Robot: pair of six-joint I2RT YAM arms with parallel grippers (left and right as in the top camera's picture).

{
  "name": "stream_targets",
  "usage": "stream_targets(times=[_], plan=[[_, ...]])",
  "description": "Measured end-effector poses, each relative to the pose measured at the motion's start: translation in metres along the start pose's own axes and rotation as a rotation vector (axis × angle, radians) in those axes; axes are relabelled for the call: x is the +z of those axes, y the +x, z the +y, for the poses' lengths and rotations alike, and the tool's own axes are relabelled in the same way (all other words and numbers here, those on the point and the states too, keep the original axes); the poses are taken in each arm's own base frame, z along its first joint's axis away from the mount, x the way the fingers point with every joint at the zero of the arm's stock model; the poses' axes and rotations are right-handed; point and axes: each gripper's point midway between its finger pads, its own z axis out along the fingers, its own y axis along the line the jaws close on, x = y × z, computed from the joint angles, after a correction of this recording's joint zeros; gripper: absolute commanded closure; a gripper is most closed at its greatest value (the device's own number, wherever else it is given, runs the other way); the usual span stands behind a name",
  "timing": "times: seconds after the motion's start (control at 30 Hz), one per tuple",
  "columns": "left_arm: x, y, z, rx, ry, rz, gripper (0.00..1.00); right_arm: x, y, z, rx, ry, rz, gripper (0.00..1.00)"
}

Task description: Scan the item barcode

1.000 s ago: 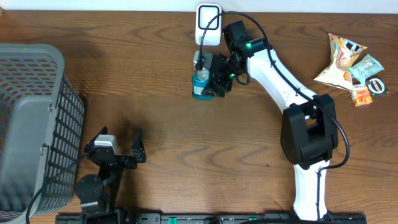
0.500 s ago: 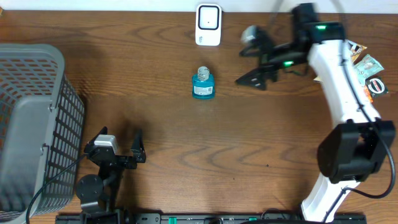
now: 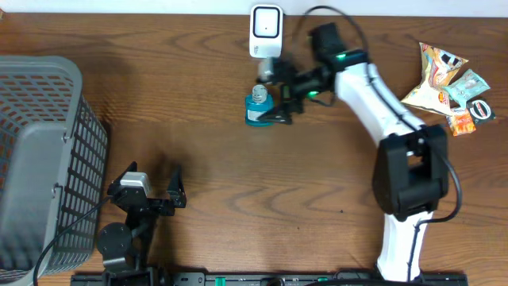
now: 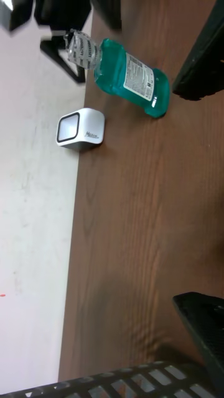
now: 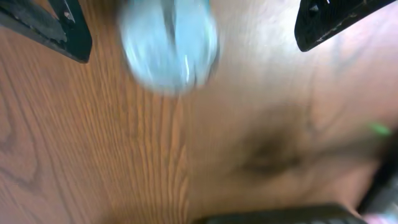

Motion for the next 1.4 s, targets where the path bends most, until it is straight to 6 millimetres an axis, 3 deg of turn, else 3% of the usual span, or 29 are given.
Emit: stream_targets(times=[0.17,0.43,0.83,0.97,1.07,1.4], plan=[[0.000,0.000,0.000,0.000,0.000,0.000,0.02,0.027,-0.008,-0.012,-0.038,0.101,0.091,0.01],[0.000,0.000,0.000,0.000,0.000,-0.001,0.02,0.033,0.000,-0.030,0.030,0.174,0.117,0.04],[0.000,0.000,0.000,0.000,0.000,0.000,0.02,0.039,0.000,-0.020,0.084,0.113,0.081,0.38],[0.000,0.000,0.000,0.000,0.000,0.000,0.02,0.038,0.001,-0.018,0.101,0.102,0.085,0.14],[0.000,0.000,0.000,0.000,0.000,-0.001,0.02,0.035,0.003,-0.018,0.122,0.104,0.094,0.01],[0.000,0.000,0.000,0.000,0.000,0.000,0.02,0.021,0.020,-0.018,0.207,0.104,0.143,0.01]])
